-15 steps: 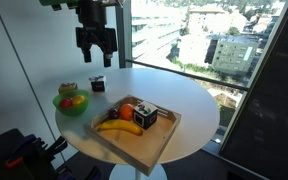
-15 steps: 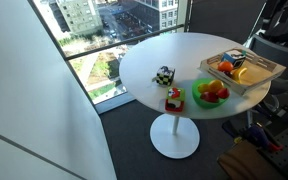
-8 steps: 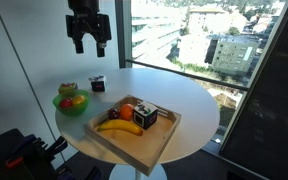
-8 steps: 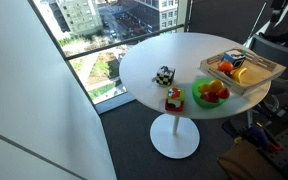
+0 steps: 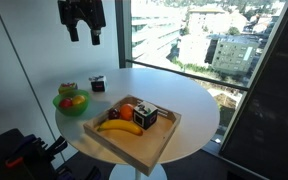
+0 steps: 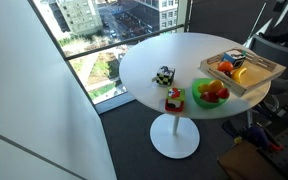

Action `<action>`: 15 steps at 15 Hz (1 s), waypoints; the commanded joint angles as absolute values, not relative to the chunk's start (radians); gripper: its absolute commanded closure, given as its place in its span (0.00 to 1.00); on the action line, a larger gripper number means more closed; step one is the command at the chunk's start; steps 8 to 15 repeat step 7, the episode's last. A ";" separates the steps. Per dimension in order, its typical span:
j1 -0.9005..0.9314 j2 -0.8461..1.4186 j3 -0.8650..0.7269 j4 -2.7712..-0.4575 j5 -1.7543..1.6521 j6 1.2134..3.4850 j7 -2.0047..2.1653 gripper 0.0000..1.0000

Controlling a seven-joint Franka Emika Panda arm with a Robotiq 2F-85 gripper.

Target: Remove the plum from the green bowl and place it in the wooden tray

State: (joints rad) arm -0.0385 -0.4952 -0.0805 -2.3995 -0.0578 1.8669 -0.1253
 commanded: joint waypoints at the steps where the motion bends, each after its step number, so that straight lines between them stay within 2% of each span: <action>1: -0.030 -0.515 -0.091 -2.397 -0.021 1.853 -0.147 0.00; 15: -0.039 -0.503 -0.080 -2.399 -0.036 1.865 -0.126 0.00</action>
